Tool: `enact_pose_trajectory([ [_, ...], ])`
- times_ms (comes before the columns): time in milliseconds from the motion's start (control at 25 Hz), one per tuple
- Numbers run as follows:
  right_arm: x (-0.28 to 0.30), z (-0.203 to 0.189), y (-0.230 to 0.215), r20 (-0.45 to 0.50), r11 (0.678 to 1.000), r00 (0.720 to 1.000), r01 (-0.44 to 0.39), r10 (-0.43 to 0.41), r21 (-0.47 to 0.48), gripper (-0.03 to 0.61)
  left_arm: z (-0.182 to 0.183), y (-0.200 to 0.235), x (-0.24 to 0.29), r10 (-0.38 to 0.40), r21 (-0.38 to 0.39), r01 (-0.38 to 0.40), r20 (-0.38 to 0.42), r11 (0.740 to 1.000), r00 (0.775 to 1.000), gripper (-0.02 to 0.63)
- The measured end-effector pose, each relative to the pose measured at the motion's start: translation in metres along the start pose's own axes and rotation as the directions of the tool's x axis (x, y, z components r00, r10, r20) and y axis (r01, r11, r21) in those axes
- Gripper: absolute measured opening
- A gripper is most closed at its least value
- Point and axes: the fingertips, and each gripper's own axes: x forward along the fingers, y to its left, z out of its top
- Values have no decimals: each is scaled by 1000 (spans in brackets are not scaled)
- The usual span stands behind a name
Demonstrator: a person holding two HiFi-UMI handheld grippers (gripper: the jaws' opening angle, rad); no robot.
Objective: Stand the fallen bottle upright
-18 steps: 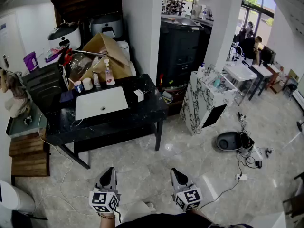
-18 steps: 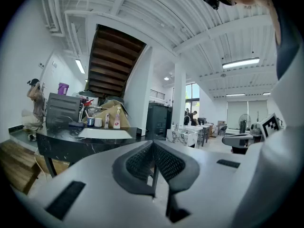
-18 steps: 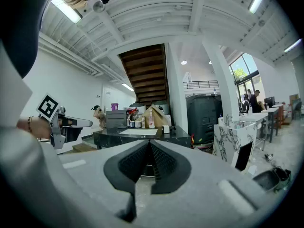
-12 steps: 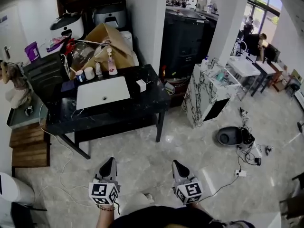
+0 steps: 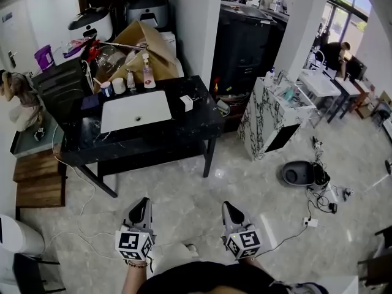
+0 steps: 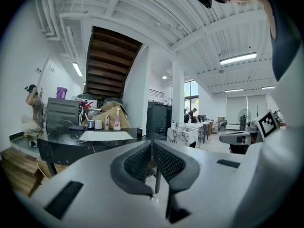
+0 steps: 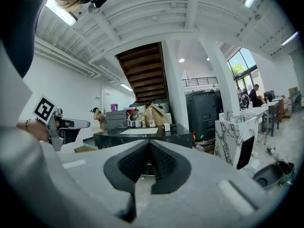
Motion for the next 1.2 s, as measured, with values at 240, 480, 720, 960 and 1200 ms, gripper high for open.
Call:
enact_pose_trajectory([
  [240, 3, 2, -4, -1, 1000, 1000, 15, -15, 3, 5, -5, -4, 4, -15, 13, 15, -11, 1000, 1000, 11],
  [480, 5, -1, -8, -12, 1000, 1000, 16, -16, 10, 5, -5, -8, 13, -24, 3, 24, -13, 1000, 1000, 180],
  [720, 8, -5, -14, -20, 1000, 1000, 22, -22, 10, 5, 0, -10, 23, -35, 3, 35, -3, 999, 999, 276],
  [960, 13, 2, -17, -5, 1000, 1000, 22, -22, 17, 5, -2, -14, 32, -42, 4, 42, -16, 999, 999, 362],
  [1200, 16, 0, -25, -14, 1000, 1000, 23, -23, 13, 5, -4, -14, 38, -44, 10, 44, -40, 999, 998, 373],
])
